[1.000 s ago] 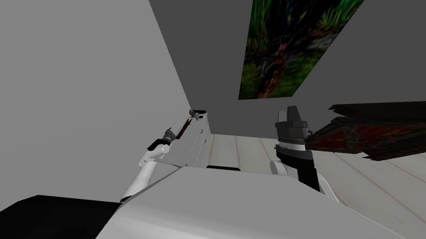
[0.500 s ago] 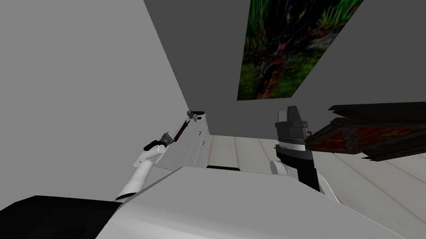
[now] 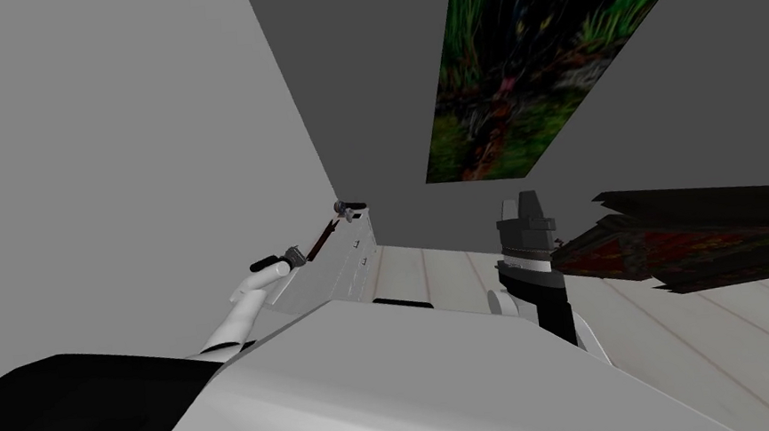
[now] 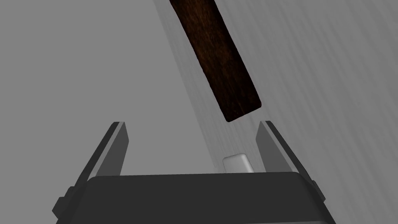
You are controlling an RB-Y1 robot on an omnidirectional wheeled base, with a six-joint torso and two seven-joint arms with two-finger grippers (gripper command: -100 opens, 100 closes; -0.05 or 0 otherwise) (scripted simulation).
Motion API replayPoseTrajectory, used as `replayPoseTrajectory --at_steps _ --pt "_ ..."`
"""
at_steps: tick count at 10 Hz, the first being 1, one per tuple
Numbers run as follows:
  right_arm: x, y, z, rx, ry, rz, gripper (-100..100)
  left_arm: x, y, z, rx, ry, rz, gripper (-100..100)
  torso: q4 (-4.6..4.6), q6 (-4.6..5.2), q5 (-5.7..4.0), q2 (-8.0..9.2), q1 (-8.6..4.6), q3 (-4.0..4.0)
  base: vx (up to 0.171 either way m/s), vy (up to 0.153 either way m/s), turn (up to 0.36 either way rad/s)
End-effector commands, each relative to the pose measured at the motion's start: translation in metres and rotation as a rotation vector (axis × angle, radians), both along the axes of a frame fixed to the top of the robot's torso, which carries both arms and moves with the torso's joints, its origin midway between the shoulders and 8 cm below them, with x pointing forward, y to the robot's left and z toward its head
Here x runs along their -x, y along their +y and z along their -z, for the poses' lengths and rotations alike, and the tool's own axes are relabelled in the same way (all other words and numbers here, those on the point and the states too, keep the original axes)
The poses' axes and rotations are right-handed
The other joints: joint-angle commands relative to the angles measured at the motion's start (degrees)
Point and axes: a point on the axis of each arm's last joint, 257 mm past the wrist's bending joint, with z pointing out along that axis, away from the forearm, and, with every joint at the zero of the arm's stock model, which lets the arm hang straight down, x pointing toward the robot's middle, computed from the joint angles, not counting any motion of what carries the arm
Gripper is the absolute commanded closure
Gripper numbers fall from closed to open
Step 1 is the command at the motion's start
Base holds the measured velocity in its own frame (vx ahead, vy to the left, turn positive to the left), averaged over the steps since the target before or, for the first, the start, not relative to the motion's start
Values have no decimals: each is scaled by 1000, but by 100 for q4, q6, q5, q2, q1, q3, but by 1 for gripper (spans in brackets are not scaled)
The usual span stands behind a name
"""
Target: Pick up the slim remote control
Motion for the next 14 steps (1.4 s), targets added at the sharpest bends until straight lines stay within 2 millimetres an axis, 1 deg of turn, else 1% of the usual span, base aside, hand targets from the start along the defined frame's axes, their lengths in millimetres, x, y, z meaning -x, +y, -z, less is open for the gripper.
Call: replayPoseTrajectory --at_steps 1,2,3,4,5,6,8,9,11,12,13,14 --pt "0 0 0 0 0 0 0 18 17 9 44 45 -49 -100 0 0 0 0 0 0 100 -13 -26" --pt "0 0 0 0 0 0 0 32 18 24 71 92 -64 -100 0 1 1 -2 7 0 82 -12 -17" --pt "0 0 0 0 0 0 0 42 33 22 96 107 -102 -100 1 0 3 5 9 2 85 -27 -21" --pt "0 0 0 0 0 0 0 57 34 37 119 148 -123 -100 1 0 1 4 5 3 75 -25 -6" --pt "0 0 0 0 0 0 0 58 33 38 125 157 -122 -100 1 0 2 8 4 4 37 -14 1" --pt "0 0 0 0 0 0 0 79 49 44 160 189 -178 -100 4 0 2 19 6 11 61 -22 -22" --pt "0 0 0 0 0 0 0 82 45 48 176 210 -176 -100 4 0 2 17 7 10 43 -8 -3" --pt "0 0 0 0 0 0 0 99 56 50 213 240 -219 -100 5 0 2 25 10 14 59 -5 -19" --pt "0 0 0 0 0 0 0 107 55 56 226 258 -229 -100 4 0 3 18 10 10 43 -5 -1" --pt "0 0 0 0 0 0 0 124 62 58 267 292 -269 -100 5 0 3 25 11 14 55 -5 -16" --pt "0 0 0 0 0 0 0 131 63 63 275 303 -281 -100 5 0 3 20 11 12 61 0 -4" --pt "0 0 0 0 0 0 0 145 68 62 310 327 -315 -100 4 1 3 17 12 10 73 9 -16"
